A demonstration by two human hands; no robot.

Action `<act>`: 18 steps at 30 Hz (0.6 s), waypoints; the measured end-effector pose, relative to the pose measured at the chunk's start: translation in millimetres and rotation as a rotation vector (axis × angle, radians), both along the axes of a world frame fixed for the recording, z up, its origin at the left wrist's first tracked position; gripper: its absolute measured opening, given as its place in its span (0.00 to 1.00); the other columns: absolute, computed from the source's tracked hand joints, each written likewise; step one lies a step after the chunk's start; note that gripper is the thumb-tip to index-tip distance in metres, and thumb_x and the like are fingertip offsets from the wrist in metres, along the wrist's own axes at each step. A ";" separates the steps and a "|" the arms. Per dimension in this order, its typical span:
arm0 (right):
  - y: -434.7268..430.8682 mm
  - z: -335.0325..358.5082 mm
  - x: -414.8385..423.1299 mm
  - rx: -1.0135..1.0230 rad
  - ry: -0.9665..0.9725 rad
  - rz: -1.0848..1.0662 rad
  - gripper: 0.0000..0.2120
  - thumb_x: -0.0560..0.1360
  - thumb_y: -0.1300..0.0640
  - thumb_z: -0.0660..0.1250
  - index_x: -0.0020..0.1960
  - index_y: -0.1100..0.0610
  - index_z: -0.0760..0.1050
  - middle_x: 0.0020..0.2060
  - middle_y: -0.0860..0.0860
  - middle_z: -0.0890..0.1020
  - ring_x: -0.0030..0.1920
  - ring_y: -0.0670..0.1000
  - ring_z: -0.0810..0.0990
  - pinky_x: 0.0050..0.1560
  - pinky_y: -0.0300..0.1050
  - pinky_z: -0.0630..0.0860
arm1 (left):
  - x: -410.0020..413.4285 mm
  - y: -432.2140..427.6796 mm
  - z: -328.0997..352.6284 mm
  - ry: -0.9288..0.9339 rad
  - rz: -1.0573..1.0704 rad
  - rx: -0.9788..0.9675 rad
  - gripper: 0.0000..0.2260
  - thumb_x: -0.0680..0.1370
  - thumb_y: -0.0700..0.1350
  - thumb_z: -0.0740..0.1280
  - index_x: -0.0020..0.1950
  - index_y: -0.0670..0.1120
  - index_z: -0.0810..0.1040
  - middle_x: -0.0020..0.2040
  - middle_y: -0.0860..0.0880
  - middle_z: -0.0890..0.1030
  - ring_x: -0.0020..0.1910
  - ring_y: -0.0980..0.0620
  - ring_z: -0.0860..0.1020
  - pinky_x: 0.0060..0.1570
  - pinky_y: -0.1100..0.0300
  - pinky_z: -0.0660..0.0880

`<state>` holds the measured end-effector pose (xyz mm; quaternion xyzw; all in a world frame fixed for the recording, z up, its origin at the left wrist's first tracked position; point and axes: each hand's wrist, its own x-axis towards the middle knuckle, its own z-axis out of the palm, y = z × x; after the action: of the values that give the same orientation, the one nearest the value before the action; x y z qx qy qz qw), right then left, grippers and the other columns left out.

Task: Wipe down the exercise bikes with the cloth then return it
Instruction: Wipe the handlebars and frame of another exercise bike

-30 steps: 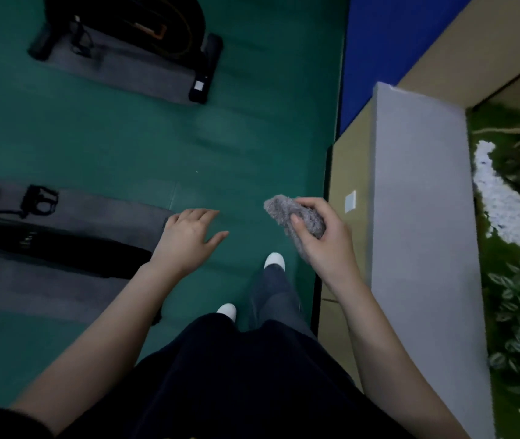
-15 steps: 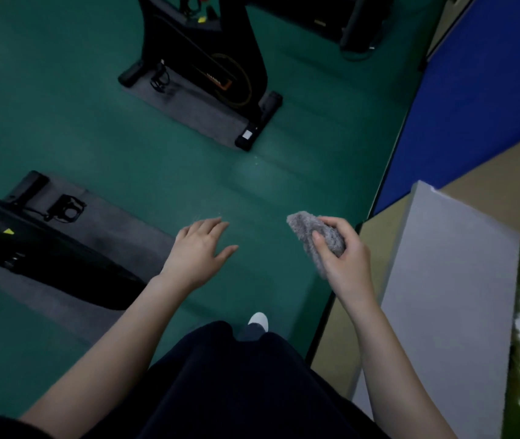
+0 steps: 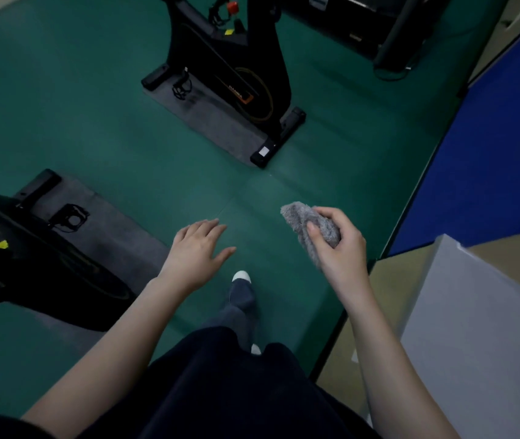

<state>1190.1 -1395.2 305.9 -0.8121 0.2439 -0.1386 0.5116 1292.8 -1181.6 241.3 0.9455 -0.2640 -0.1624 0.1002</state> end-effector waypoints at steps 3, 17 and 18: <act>-14.9 2.7 44.3 -0.018 0.014 0.024 0.09 0.75 0.61 0.69 0.50 0.48 0.76 0.43 0.36 0.80 0.43 0.32 0.77 0.46 0.27 0.72 | 42.5 -13.2 -3.4 0.016 0.054 -0.014 0.26 0.79 0.60 0.58 0.73 0.49 0.65 0.74 0.50 0.65 0.74 0.50 0.60 0.71 0.53 0.54; -20.9 10.0 225.7 -0.023 0.028 0.306 0.09 0.75 0.61 0.69 0.50 0.49 0.78 0.43 0.37 0.80 0.43 0.32 0.77 0.45 0.26 0.71 | 166.3 -8.6 6.0 0.003 0.304 -0.026 0.25 0.79 0.59 0.58 0.73 0.49 0.65 0.72 0.50 0.68 0.72 0.50 0.63 0.70 0.53 0.55; -17.4 10.2 238.2 -0.020 0.028 0.350 0.10 0.74 0.61 0.69 0.50 0.48 0.77 0.43 0.37 0.80 0.43 0.33 0.78 0.46 0.27 0.71 | 169.9 -5.2 5.7 0.009 0.340 -0.024 0.25 0.79 0.59 0.57 0.73 0.49 0.65 0.72 0.50 0.69 0.72 0.50 0.63 0.70 0.53 0.55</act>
<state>1428.3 -1412.6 316.1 -0.8492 0.1048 -0.0385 0.5162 1462.8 -1186.9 247.0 0.9745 -0.1018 -0.1441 0.1387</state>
